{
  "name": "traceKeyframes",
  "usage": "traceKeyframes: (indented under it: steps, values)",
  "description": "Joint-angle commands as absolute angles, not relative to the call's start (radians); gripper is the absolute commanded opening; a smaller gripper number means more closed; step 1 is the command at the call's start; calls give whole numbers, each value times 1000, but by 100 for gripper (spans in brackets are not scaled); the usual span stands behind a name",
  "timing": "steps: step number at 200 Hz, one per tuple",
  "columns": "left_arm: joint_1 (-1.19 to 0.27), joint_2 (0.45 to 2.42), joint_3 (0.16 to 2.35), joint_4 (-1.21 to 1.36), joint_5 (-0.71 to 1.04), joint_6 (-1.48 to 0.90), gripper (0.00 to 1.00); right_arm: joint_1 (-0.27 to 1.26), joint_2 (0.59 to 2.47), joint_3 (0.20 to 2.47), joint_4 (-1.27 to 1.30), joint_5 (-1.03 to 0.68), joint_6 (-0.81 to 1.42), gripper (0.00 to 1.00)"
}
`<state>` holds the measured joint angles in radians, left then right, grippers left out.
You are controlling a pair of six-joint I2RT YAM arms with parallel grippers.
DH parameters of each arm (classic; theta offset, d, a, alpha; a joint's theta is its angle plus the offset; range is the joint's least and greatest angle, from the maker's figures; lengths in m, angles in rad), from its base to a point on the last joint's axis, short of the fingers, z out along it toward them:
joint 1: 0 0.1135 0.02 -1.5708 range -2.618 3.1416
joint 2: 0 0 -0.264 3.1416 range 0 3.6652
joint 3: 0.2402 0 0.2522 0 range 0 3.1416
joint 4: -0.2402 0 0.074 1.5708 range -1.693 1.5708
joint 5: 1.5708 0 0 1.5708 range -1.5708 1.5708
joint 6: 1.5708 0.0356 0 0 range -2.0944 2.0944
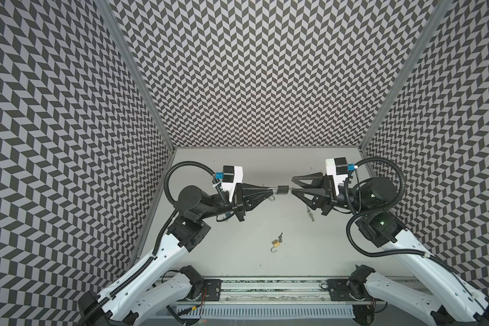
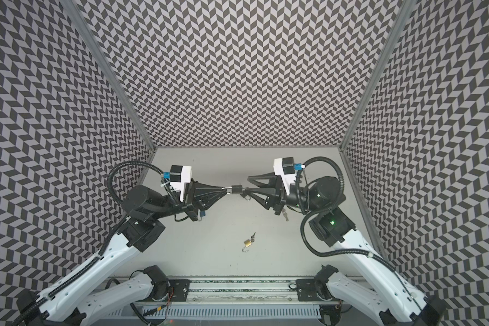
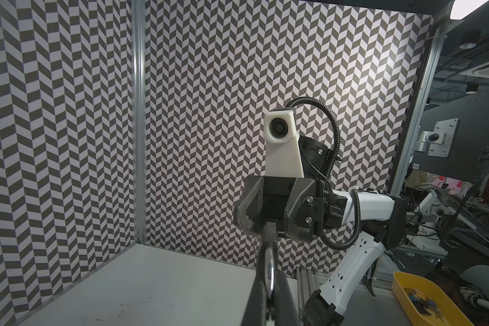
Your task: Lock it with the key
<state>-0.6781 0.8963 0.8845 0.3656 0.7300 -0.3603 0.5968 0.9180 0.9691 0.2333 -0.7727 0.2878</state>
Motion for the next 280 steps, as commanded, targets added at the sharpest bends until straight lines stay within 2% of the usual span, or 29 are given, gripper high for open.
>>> traceKeyframes:
  steps: [1, 20, 66, 85, 154, 260, 280]
  values:
    - [-670, 876, 897, 401, 728, -370, 0, 589, 899, 962, 250, -769, 278, 36]
    - [-671, 879, 897, 407, 732, -373, 0, 590, 904, 962, 253, -782, 283, 31]
    - [-670, 880, 894, 410, 735, -375, 0, 590, 927, 965, 255, -835, 294, 32]
    - [-670, 878, 893, 411, 736, -374, 0, 589, 925, 963, 250, -830, 287, 29]
    - [-668, 883, 891, 412, 736, -374, 0, 589, 922, 963, 253, -851, 281, 0]
    - [-677, 914, 912, 380, 785, -358, 0, 590, 974, 1038, 139, -912, 226, 0]
    - [-730, 967, 920, 378, 793, -339, 0, 664, 1030, 1062, 129, -922, 206, 0]
